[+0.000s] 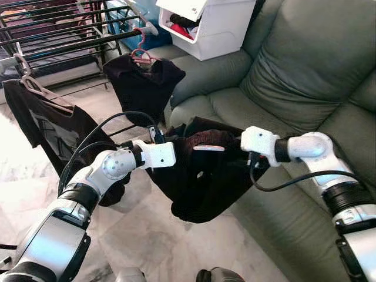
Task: Hang hanger
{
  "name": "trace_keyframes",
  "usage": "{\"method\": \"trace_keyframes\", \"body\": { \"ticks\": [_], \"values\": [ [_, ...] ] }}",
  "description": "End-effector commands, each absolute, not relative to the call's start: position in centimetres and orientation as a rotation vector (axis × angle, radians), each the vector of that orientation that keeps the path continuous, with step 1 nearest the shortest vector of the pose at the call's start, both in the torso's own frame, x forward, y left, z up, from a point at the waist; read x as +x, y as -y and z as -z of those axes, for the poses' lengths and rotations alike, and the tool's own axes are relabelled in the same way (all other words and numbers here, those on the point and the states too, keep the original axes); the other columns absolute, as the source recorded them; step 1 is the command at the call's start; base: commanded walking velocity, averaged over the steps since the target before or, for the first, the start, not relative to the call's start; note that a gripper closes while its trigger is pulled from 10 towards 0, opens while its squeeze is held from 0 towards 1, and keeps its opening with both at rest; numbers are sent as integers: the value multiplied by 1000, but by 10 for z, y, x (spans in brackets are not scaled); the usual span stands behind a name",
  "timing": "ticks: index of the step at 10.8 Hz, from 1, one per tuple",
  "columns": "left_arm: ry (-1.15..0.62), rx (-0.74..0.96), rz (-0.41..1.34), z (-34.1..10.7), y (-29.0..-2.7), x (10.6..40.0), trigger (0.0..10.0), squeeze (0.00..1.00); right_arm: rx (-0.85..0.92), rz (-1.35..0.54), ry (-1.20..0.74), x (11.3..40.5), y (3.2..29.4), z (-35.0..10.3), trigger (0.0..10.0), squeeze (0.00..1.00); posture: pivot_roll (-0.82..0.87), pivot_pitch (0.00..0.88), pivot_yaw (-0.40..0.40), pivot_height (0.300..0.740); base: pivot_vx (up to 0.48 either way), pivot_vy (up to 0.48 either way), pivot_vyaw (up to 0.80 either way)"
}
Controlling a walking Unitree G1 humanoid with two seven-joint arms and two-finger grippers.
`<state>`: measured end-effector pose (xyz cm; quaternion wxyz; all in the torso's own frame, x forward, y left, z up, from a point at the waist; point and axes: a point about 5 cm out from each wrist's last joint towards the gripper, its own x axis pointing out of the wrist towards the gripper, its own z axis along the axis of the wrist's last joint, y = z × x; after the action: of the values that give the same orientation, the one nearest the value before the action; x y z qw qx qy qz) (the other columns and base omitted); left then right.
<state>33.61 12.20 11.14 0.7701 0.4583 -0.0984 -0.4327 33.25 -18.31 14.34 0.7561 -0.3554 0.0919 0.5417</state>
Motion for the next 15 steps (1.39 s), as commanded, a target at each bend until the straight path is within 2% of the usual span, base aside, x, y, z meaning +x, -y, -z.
{"method": "trace_keyframes", "body": {
  "ticks": [1, 2, 8, 12, 15],
  "values": [
    [268, 990, 885, -127, -121, 345, 0, 0, -801, -1196, -227, 335, 186, -149, 2980, 0, -114, 0, -37, 740, 0, 0, 0],
    [270, 988, 887, -127, -120, 344, 0, 0, -796, -1194, -233, 335, 187, -149, 0, 0, -114, 0, -37, 740, 0, 0, 0],
    [273, 986, 887, -128, -118, 345, 0, 0, -751, -1240, -284, 324, 181, -129, 0, 0, -114, 0, -37, 740, 0, 0, 0],
    [268, 984, 897, -126, -117, 344, 0, 0, -712, -1168, -231, 319, 167, -114, 0, 0, -114, 0, -39, 740, 0, 0, 0],
    [247, 976, 905, -118, -118, 340, 0, 0, -593, -1074, -203, 308, 161, -101, 0, 0, -110, 0, -42, 740, 0, 0, 0]
  ]
}}
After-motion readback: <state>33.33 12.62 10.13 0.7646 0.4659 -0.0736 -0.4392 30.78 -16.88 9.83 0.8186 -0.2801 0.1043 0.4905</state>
